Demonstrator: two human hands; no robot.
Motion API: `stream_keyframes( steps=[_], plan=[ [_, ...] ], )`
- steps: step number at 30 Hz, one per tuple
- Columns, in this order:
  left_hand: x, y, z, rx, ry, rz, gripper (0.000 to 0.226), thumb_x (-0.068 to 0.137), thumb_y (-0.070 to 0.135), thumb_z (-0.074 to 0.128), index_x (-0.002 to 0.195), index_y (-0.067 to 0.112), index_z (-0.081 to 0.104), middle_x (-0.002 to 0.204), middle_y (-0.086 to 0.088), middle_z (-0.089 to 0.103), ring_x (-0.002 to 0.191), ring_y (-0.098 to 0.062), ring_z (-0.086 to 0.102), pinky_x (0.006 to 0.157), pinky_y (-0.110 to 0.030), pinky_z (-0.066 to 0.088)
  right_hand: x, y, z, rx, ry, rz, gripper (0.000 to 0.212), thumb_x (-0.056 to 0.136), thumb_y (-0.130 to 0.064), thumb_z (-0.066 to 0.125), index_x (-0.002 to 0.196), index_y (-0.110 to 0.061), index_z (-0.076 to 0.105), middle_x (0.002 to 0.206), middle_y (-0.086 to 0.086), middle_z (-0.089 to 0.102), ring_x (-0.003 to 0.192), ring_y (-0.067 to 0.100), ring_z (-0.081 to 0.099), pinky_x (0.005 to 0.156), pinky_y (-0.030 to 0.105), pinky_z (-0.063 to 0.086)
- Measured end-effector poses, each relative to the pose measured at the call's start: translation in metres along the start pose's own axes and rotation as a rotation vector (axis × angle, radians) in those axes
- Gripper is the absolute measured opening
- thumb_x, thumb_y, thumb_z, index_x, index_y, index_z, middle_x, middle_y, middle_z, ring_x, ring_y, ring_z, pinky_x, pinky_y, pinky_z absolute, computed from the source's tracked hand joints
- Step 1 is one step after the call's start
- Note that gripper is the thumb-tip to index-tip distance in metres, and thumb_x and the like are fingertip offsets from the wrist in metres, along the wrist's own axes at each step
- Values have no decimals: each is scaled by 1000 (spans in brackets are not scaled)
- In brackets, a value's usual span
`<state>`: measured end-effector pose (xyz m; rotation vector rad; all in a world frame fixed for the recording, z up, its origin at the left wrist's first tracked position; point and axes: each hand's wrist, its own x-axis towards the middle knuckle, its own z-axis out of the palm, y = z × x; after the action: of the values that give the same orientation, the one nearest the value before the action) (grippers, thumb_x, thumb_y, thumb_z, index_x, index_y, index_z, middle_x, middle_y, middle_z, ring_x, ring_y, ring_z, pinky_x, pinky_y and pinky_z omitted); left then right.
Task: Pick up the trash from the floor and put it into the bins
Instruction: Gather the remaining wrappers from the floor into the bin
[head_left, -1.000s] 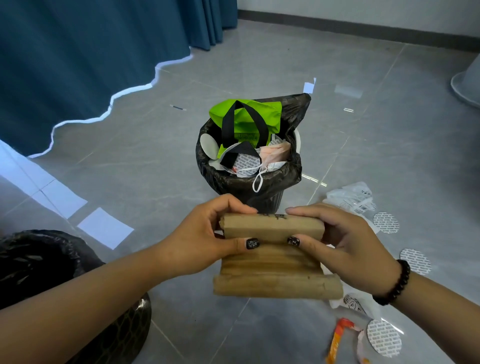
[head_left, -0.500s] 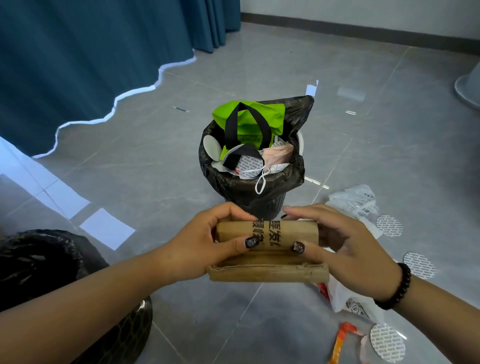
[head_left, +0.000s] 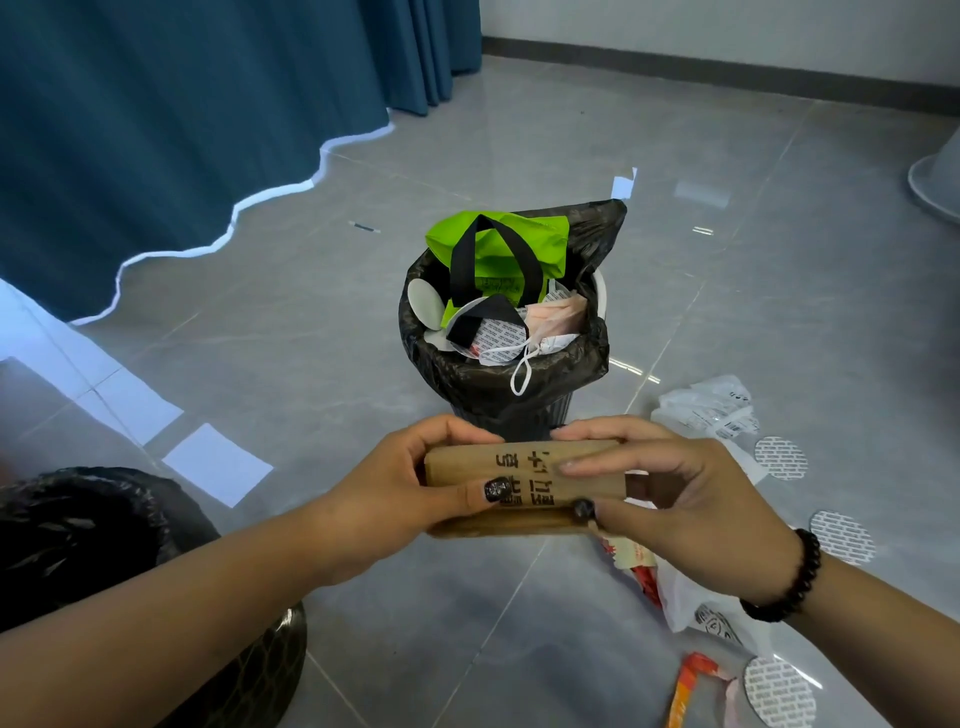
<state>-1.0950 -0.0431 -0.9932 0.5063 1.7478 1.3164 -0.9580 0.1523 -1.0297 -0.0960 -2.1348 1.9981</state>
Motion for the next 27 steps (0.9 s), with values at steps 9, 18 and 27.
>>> stream_keyframes(
  steps=[9, 18, 27],
  plan=[
    [6, -3, -5, 75, 125, 170, 45, 66, -15, 76, 91, 22, 69, 105, 3, 70, 96, -16, 67, 71, -27, 57, 3, -4, 17, 430, 168, 376, 35, 73, -10, 66, 108, -8, 66, 109, 21, 64, 85, 29, 70, 65, 33, 59],
    [51, 20, -12, 791, 422, 515, 69, 69, 19, 83, 126, 33, 46, 126, 16, 46, 119, 0, 35, 99, -2, 26, 31, -35, -48, 228, 417, 74, 68, 34, -47, 91, 91, -15, 75, 103, 8, 71, 84, 22, 71, 69, 29, 58],
    [80, 0, -16, 1233, 365, 677, 23, 72, 10, 70, 94, 17, 73, 84, -1, 70, 75, -26, 66, 69, -36, 56, 92, -70, -27, -556, 426, -205, 34, 74, -2, 74, 96, -28, 71, 99, -12, 64, 88, 8, 63, 85, 32, 53]
  ],
)
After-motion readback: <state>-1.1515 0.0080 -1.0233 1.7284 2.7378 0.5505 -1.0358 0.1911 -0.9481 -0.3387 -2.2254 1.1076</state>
